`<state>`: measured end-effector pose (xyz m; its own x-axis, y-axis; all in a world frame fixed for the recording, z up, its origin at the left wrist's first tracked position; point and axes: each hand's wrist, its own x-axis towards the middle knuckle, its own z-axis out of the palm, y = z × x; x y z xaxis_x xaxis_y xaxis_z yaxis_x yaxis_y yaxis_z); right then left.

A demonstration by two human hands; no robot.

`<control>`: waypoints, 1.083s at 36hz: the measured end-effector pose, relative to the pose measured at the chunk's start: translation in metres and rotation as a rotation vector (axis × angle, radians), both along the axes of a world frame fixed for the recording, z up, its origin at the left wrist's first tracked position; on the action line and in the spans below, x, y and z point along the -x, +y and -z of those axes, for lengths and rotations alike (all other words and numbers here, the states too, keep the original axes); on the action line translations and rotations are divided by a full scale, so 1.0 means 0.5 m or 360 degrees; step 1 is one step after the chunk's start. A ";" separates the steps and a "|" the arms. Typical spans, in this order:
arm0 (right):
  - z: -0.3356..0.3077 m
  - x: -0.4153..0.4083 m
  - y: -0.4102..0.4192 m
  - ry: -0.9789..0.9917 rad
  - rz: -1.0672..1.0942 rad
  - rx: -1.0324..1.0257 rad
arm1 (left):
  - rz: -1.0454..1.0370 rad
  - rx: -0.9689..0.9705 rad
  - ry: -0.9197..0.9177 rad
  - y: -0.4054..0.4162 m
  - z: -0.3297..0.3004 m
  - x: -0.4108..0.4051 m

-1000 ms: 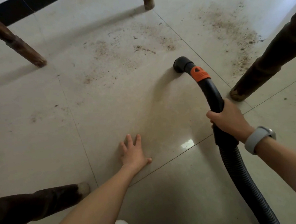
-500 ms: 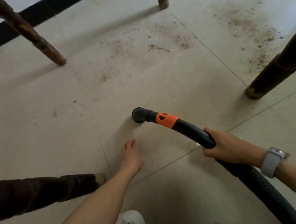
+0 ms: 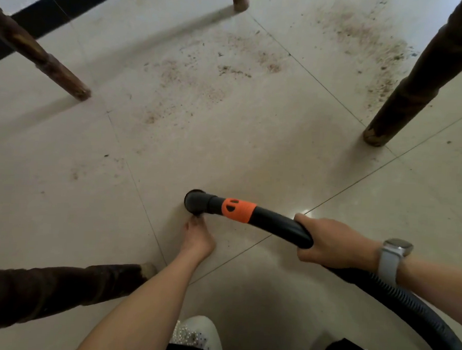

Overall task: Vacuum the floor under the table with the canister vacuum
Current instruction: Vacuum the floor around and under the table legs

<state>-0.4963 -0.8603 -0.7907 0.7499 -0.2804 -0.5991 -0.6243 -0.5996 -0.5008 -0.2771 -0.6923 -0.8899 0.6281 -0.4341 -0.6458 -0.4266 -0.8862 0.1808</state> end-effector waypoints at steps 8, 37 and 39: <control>0.001 -0.164 0.018 -0.0124 -0.0020 -0.0067 | 0.0112 -0.0186 -0.0068 0.044 -0.013 -0.018; -0.016 -0.277 0.095 -0.0407 0.0237 -0.0626 | -0.2121 0.1574 0.0947 -0.110 -0.202 -0.112; -0.011 -0.214 0.082 -0.0407 0.0328 -0.0874 | -0.2119 0.1589 0.0919 -0.133 -0.213 -0.114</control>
<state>-0.3895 -0.8192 -0.7853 0.8516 -0.1369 -0.5060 -0.5197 -0.0935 -0.8492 -0.2202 -0.7589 -0.7832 0.6603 -0.1959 -0.7251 0.7375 -0.0137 0.6752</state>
